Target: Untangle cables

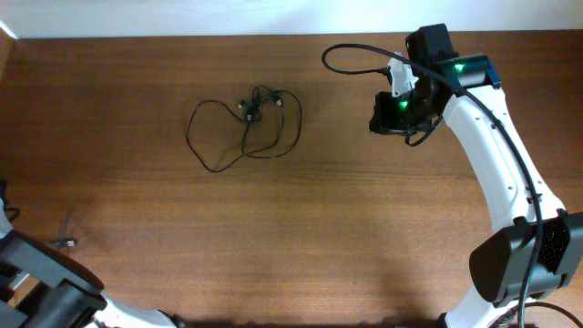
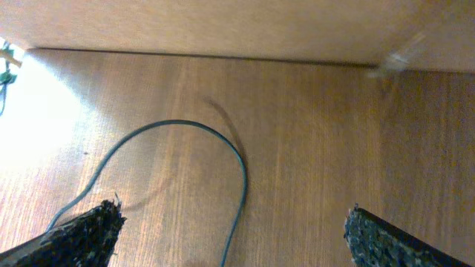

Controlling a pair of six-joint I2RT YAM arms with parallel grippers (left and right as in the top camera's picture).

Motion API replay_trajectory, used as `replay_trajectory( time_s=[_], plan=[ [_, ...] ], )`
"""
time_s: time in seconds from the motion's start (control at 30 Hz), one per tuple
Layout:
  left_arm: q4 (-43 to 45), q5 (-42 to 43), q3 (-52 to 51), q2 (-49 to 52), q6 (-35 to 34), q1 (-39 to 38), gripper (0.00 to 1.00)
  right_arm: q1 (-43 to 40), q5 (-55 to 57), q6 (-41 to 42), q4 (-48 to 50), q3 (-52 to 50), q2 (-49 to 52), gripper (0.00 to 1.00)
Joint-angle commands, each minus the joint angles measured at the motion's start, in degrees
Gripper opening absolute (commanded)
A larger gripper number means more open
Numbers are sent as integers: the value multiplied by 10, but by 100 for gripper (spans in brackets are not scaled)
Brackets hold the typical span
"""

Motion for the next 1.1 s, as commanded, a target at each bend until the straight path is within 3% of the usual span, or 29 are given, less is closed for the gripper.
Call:
replay_trajectory(
  time_s=[0.0, 0.03, 0.1, 0.2, 0.3, 0.33, 0.43, 0.5, 0.6, 0.77, 0.97, 1.0, 1.03, 1.07],
  plan=[
    [3, 126, 41, -37, 100, -14, 100, -1, 5, -7, 2, -1, 2, 22],
    [3, 191, 53, -62, 133, -24, 100, -1, 5, -7, 1, -1, 2, 22],
    [19, 336, 58, -123, 192, -59, 76, -1, 5, -7, 2, -1, 2, 22],
    [14, 357, 58, -179, 218, -195, 80, -1, 5, -7, 2, -1, 2, 22],
    [11, 358, 57, -171, 217, -381, 87, -1, 7, -7, 1, -1, 2, 34],
    [8, 357, 57, -162, 217, -449, 88, -1, 7, -7, 2, -1, 2, 45],
    [-9, 356, 57, -139, 217, -546, 92, -1, 7, -6, 7, -1, 2, 66],
    [-10, 357, 57, -122, 217, -571, 100, -1, 7, -6, 7, -1, 2, 73],
    [-20, 360, 57, -92, 217, -591, 99, -1, 7, -6, 8, -1, 2, 99],
    [-22, 464, 57, -92, 217, -596, 100, -1, 7, -7, 8, -1, 2, 99],
    [155, 464, 57, -92, 203, -684, 99, -1, 7, -7, 8, -1, 2, 99],
    [179, 417, 57, -92, 208, -702, 99, -1, 7, -7, 8, -1, 2, 99],
    [168, 304, 57, -92, 208, -711, 99, -1, 7, -7, 8, -1, 2, 99],
    [143, 254, 57, -90, 201, -711, 100, -1, 7, -7, 8, -1, 2, 99]
  ],
)
